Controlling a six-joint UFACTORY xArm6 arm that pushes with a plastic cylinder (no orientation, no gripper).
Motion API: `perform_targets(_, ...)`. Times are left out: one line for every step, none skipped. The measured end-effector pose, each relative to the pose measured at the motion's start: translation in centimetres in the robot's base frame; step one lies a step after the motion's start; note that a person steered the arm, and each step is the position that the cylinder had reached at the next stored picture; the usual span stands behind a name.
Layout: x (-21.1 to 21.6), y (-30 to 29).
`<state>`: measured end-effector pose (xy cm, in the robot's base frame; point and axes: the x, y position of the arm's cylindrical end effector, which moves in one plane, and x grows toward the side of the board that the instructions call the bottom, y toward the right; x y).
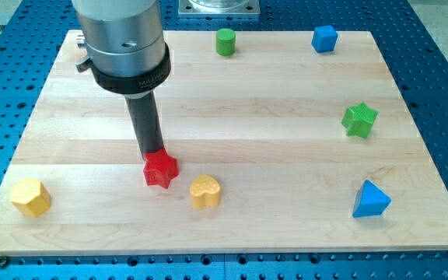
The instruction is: Move the red star to the left center of the board
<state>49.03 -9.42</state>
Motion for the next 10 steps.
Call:
perform_targets(-1.4,4.3)
perform_targets(0.0,7.7)
perform_targets(4.1,8.2)
perform_targets(5.6,2.5)
perform_targets(4.5,-0.8)
perform_targets(0.1,-0.9)
perform_targets(0.6,3.6)
perform_targets(-2.5,5.6)
perform_targets(-2.8,-1.4)
perform_targets(-3.1,-6.5)
